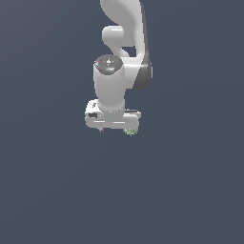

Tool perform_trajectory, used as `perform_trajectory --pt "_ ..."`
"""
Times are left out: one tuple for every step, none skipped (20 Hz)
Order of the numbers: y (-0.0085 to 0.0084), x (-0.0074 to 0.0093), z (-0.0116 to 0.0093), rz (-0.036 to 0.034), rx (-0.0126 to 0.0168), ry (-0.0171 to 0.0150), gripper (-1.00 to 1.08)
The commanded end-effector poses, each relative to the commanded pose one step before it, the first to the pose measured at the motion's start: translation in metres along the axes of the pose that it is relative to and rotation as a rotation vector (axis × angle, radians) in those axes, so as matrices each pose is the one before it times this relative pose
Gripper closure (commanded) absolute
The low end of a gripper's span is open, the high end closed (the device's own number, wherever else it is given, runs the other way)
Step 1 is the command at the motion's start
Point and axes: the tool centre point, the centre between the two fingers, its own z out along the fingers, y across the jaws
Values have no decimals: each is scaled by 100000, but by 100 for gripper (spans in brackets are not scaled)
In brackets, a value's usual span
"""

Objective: Pick up the object and move it to a goal position.

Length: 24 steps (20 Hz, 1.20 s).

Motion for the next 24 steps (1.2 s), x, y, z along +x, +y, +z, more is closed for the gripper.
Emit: perform_trajectory --pt "1 0 0 0 0 0 -92" --pt "-2 -20 27 -24 60 -73 -92" --pt "-1 -63 62 -53 156 -186 -92" --pt "-1 -102 104 -83 266 -315 -92" --pt "1 -141 149 -103 385 -451 -92" --pt "8 -172 183 -94 493 -570 -92" --pt "15 -145 154 -33 446 -508 -92" --pt "22 -104 111 34 355 -398 -92" --pt "26 -63 65 91 255 -281 -92" --pt "31 -20 25 135 150 -162 -92" --pt "14 12 -15 96 15 -13 -92" --pt "-6 13 -12 -34 -62 67 -92" --pt "-38 -17 16 -207 -69 69 -92" --pt "-66 -52 54 -368 -42 34 -92" --pt "-88 -86 90 -525 -26 10 -92" --pt "-121 -118 123 -701 -19 -3 -92" --pt "-149 -148 153 -870 -23 -4 -92" --pt "-183 -175 180 -1053 -38 7 -92" --pt "-217 -202 205 -1236 -55 21 -92" --pt "-249 -228 230 -1412 -67 30 -92" --pt "-281 -256 256 -1580 -70 32 -92" --pt "-317 -285 283 -1760 -71 30 -92" --pt "-353 -314 308 -1938 -73 32 -92" --pt "-392 -342 331 -2123 -79 38 -92"
